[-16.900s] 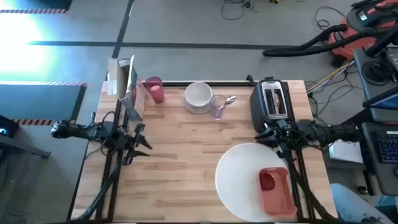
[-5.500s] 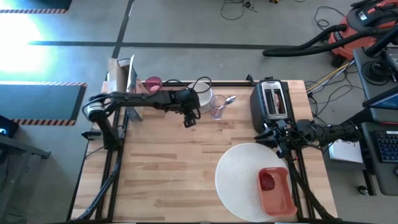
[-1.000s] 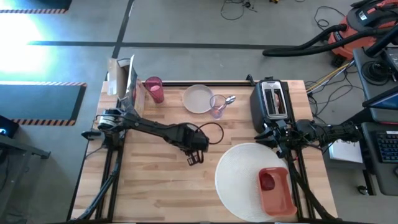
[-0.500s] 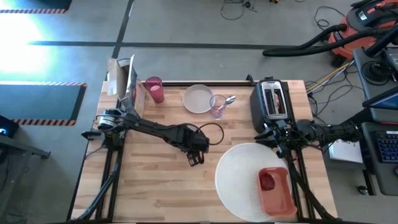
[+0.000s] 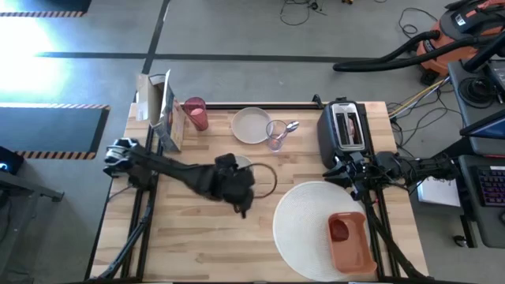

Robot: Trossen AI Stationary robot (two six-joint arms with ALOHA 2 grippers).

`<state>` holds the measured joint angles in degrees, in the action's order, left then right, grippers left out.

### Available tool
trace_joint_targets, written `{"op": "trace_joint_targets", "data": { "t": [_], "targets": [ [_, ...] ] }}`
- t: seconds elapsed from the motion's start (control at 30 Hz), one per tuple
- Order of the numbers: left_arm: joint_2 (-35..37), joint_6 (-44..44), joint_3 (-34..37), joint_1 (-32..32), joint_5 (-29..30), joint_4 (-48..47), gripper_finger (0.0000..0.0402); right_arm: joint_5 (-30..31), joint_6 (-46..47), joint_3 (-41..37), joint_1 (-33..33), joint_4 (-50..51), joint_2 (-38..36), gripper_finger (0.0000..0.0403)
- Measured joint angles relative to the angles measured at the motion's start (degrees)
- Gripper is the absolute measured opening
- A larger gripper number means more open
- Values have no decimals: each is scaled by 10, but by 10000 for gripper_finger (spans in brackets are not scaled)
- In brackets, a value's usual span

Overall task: Arrange a breakfast setting
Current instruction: Move the tablemat to the center of the table

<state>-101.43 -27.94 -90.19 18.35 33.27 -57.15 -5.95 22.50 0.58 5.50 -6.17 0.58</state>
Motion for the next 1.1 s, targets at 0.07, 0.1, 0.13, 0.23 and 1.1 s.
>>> {"op": "trace_joint_targets", "data": {
  "t": [0.07, 0.1, 0.13, 0.23, 1.1],
  "targets": [
    [13, -2, 0, 29, 74, 1, 199, 0, 0, 0, 0, 0, 0, 68],
    [16, -1, 0, 42, 110, 2, 199, 0, 0, 0, 0, 0, 0, 68],
    [19, 2, 0, 54, 142, 0, 199, 0, 0, 0, 0, 0, 0, 68],
    [20, 4, 0, 83, 216, -14, 199, 0, 0, 0, 0, 0, 0, 68],
    [139, -330, 214, 128, 259, -116, 199, 0, 0, 0, 0, 0, 0, 68]
  ]
}}
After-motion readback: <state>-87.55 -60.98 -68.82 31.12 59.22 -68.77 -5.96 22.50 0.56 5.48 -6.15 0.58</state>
